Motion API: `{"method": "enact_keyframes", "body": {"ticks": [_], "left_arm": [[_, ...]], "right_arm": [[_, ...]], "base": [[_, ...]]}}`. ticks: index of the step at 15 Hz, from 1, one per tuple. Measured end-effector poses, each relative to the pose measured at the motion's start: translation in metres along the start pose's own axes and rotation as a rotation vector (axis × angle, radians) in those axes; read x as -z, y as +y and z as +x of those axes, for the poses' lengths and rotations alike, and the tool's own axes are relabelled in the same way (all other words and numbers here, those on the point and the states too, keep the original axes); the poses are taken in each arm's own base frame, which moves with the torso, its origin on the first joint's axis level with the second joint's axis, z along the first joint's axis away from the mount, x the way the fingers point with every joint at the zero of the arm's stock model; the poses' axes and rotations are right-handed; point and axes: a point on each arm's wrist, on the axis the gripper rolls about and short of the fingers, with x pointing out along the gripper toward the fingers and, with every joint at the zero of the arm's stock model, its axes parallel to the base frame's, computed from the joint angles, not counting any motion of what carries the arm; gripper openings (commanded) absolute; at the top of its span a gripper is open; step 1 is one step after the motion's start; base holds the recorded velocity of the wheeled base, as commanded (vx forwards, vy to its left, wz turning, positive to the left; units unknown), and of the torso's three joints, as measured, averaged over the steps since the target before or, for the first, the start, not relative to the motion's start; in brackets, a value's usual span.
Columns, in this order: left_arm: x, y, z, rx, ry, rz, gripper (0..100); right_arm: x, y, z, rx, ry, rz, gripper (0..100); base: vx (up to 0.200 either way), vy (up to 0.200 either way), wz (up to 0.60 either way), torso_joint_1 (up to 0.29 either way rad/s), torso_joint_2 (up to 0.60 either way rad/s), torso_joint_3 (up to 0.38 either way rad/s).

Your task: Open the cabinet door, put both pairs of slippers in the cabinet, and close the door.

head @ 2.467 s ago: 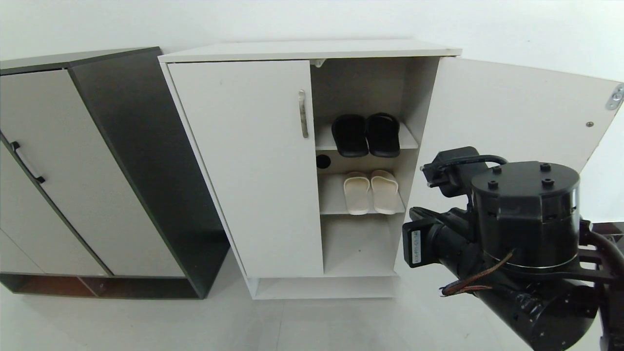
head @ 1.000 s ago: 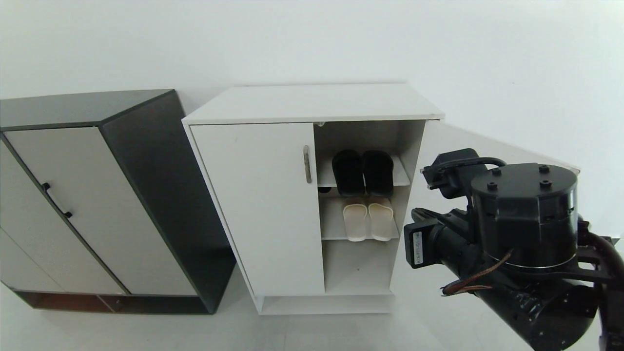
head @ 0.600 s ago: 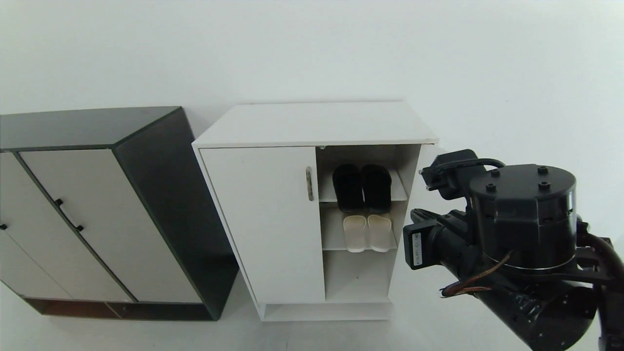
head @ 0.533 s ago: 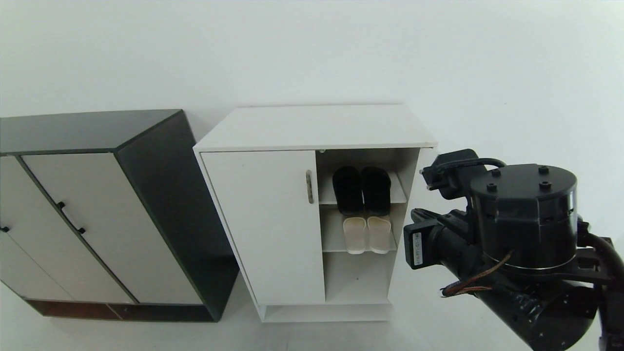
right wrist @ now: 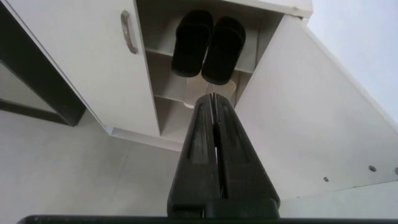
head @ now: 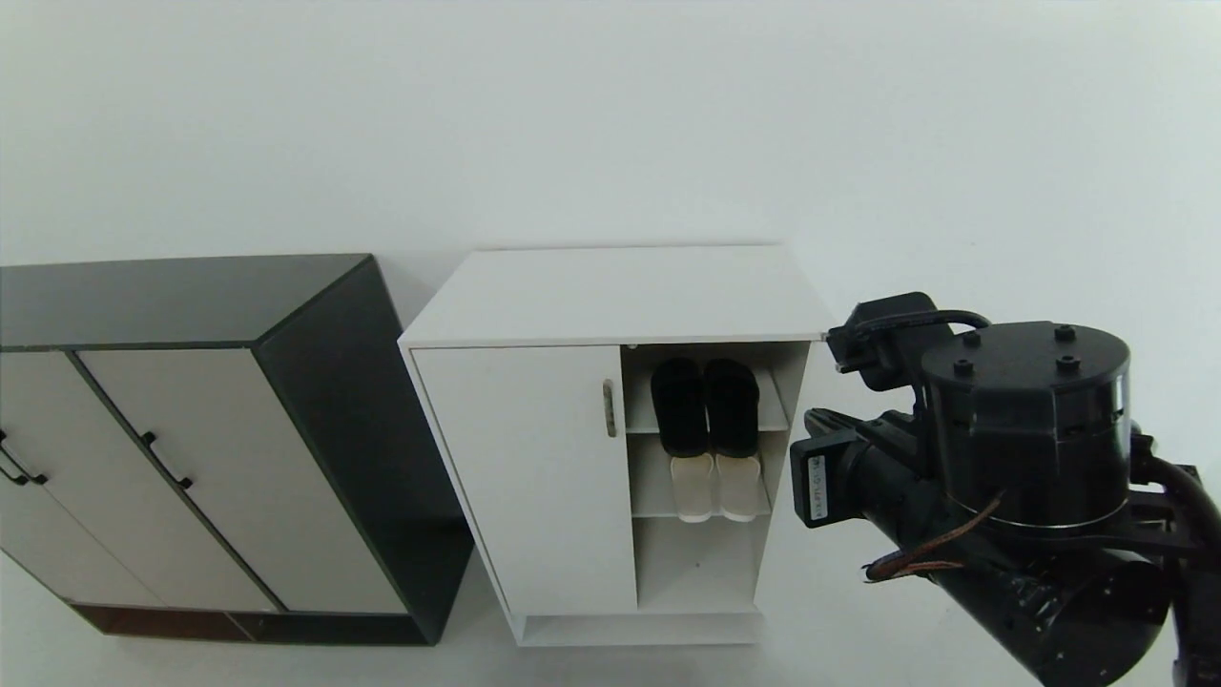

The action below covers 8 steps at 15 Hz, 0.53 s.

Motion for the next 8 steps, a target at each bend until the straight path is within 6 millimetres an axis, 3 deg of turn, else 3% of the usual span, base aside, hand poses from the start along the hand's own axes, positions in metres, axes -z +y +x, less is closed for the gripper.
{"method": "enact_keyframes", "body": {"ticks": [6,8], "left_arm": [[0.0000,0.0000,0.0000,0.000,0.000,-0.001,0],[0.0000,0.0000,0.0000,-0.001,0.000,-0.001,0]], "right_arm": [[0.0003,-0.0013,0.0012,0.005,0.003,-0.002,0],[0.0006,-0.0016,0.0019,0.007,0.004,-0.004,0]], "base": [[0.000,0.000,0.00,0.017,-0.03,-0.019],[0.000,0.000,-0.60,0.000,0.00,0.000]]}}
